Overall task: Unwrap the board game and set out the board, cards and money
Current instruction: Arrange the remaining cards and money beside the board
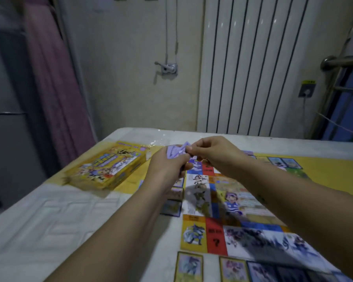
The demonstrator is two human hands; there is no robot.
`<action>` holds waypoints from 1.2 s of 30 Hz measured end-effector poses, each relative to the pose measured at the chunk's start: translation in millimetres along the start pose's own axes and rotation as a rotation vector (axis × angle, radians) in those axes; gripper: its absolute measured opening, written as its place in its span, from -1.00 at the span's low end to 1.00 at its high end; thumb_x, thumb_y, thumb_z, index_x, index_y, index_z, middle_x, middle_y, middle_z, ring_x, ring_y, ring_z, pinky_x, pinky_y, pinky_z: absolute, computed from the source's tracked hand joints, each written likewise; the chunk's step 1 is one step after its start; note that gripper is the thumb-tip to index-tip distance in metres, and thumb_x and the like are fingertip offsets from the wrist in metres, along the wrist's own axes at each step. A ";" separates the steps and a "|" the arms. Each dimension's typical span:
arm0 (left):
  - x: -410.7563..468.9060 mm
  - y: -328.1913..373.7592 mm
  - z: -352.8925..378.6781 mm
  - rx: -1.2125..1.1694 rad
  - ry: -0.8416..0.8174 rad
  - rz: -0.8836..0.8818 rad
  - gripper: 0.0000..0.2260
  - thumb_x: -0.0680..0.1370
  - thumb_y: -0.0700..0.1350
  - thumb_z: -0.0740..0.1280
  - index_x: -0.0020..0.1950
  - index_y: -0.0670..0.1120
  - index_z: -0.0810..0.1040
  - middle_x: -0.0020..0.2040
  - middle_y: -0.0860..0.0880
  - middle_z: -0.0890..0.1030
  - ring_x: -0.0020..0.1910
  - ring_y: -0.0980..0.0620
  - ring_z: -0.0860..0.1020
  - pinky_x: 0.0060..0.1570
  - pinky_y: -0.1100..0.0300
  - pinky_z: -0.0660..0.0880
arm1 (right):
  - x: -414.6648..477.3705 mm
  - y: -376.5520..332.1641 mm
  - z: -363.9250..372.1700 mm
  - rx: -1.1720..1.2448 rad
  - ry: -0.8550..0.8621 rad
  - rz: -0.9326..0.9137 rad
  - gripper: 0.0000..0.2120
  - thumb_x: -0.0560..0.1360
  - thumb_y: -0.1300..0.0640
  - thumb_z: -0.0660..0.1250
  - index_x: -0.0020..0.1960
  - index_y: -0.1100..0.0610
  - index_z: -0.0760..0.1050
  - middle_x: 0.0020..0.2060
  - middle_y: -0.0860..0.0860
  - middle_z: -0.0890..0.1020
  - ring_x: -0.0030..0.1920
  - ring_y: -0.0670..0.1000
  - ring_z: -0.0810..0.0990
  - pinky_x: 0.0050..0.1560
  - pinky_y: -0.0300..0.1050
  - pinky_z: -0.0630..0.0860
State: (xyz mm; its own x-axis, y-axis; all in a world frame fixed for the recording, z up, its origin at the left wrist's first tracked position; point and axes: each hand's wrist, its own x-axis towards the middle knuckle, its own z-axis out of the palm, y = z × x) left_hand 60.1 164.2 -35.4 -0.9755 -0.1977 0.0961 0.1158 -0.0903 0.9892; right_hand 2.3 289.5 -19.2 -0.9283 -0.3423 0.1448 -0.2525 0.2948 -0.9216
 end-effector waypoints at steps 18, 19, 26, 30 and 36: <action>-26.0 13.7 -113.5 -0.331 0.196 -0.174 -0.80 0.62 -0.30 0.12 0.00 -0.13 0.52 -0.25 -0.07 0.60 -0.44 0.08 0.46 -0.51 0.33 0.39 | 45.2 10.3 96.2 -0.523 0.010 -0.122 -0.68 0.57 0.04 0.26 0.29 0.10 0.50 0.19 0.05 0.58 0.18 0.02 0.52 0.06 -0.23 0.37; -27.3 12.7 -107.1 -0.325 0.163 -0.207 -0.80 0.62 -0.30 0.11 0.03 -0.16 0.51 -0.25 -0.08 0.59 -0.42 0.07 0.48 -0.45 0.29 0.40 | 37.7 2.1 90.3 -0.489 -0.007 -0.161 -0.71 0.58 0.07 0.26 0.26 0.12 0.52 0.16 0.04 0.61 0.12 -0.02 0.54 0.03 -0.25 0.37; -44.9 4.0 -46.4 -0.352 -0.074 -0.329 -0.77 0.61 -0.35 0.08 0.15 -0.21 0.48 -0.18 -0.14 0.59 -0.33 0.02 0.53 -0.30 0.14 0.47 | -56.2 -26.1 36.7 -0.470 -0.095 -0.285 -0.63 0.55 0.14 0.28 0.35 0.02 0.41 0.17 -0.12 0.56 0.12 -0.16 0.51 0.08 -0.26 0.47; -67.9 0.5 4.5 -0.257 -0.279 -0.332 -0.75 0.60 -0.37 0.07 0.09 -0.15 0.48 -0.33 -0.05 0.56 -0.41 0.07 0.49 -0.38 0.19 0.47 | -102.7 -18.8 4.1 -0.529 -0.122 -0.226 -0.64 0.62 0.16 0.17 0.41 0.09 0.37 0.28 -0.05 0.51 0.25 -0.10 0.47 0.25 -0.17 0.40; -91.8 0.4 78.6 -0.063 -0.522 -0.302 -0.65 0.59 -0.36 0.09 0.34 -0.12 0.35 -0.19 -0.09 0.54 -0.40 0.08 0.45 -0.60 0.33 0.26 | -157.3 -6.4 -64.7 -0.458 0.034 -0.091 -0.67 0.58 0.28 0.20 0.33 0.18 0.45 0.10 0.03 0.61 0.02 -0.05 0.60 0.16 -0.02 0.53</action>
State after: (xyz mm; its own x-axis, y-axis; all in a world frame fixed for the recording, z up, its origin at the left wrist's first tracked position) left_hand 135.0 259.0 -35.1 -0.9278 0.3496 -0.1301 -0.1851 -0.1288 0.9742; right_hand 132.2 399.2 -12.8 -0.9034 -0.3581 0.2360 -0.4205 0.6312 -0.6518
